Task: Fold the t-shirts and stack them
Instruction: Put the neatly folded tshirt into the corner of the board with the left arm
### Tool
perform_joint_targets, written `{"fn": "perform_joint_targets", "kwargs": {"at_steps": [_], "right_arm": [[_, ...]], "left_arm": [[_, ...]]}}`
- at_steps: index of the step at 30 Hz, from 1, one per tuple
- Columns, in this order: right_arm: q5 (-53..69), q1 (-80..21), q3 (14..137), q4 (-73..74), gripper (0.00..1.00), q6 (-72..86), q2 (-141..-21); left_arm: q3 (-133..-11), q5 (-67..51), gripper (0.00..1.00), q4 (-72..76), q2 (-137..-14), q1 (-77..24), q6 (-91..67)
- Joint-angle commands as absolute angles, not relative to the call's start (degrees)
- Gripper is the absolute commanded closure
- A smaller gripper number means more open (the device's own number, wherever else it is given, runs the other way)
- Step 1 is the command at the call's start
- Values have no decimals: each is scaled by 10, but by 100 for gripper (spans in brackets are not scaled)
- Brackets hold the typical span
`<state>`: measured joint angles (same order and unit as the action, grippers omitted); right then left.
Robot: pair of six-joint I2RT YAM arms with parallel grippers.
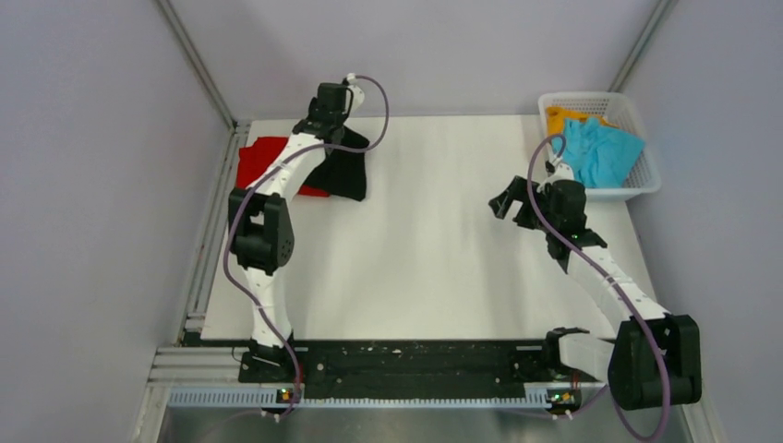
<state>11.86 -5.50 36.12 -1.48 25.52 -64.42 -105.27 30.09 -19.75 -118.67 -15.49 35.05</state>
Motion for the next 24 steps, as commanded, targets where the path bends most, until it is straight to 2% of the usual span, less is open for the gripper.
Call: {"fn": "perform_joint_targets", "kwargs": {"at_steps": [1,8,24], "right_arm": [[88,-52,392,-3,1,251,-652],[35,-52,396,18,1,251,-648],[18,-53,395,17,1,258,-653]], "left_arm": [[-1088,314,100,-172,-1121,-150,395],[-1098,316,100,-175,-1099,-149,425],[-1128,304,100,-207,-1070,-147,431]]}}
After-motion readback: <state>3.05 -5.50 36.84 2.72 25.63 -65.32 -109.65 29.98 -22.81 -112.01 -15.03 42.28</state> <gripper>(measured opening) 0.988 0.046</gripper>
